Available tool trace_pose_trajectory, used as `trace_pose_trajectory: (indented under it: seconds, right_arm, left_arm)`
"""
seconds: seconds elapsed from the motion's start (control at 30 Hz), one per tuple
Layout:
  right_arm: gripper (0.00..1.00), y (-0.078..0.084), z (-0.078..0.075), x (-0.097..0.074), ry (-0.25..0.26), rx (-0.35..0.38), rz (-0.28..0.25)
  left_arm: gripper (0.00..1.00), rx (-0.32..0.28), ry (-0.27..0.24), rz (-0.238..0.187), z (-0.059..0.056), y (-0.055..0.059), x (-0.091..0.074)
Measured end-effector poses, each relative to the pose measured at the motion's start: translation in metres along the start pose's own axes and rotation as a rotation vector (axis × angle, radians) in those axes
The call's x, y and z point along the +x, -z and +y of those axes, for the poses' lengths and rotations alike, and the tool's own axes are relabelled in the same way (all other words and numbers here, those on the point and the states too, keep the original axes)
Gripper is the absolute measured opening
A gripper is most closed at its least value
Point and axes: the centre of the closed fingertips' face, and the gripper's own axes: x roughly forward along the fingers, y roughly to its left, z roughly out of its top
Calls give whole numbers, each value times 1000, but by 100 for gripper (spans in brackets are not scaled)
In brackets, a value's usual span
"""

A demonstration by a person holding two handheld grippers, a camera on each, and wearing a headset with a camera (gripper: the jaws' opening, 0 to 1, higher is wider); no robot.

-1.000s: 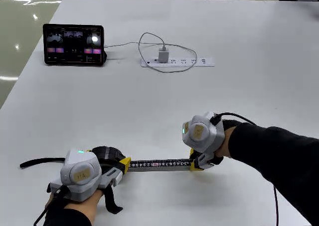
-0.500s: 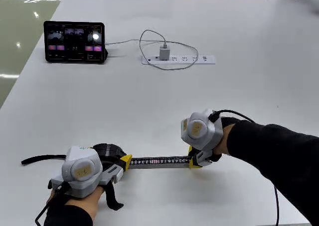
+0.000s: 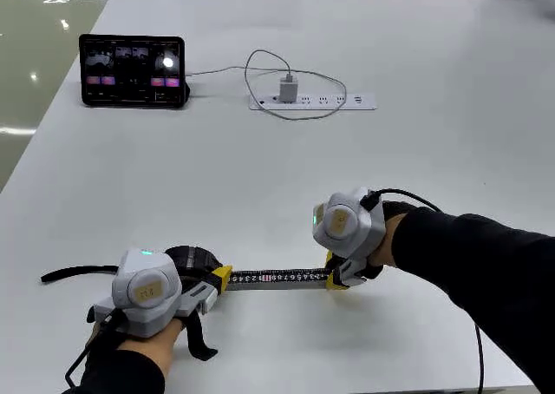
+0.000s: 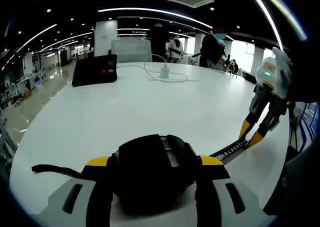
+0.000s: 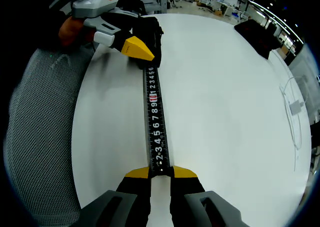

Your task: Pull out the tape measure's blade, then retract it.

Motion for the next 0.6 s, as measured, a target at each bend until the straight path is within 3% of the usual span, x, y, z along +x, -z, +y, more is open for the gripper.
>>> trace_pose_trajectory:
  seconds: [0.6]
  right_arm:
    - [10,-6,1,2,4,-1,10]
  left_arm:
    - [62,3,1,5,0,0,0]
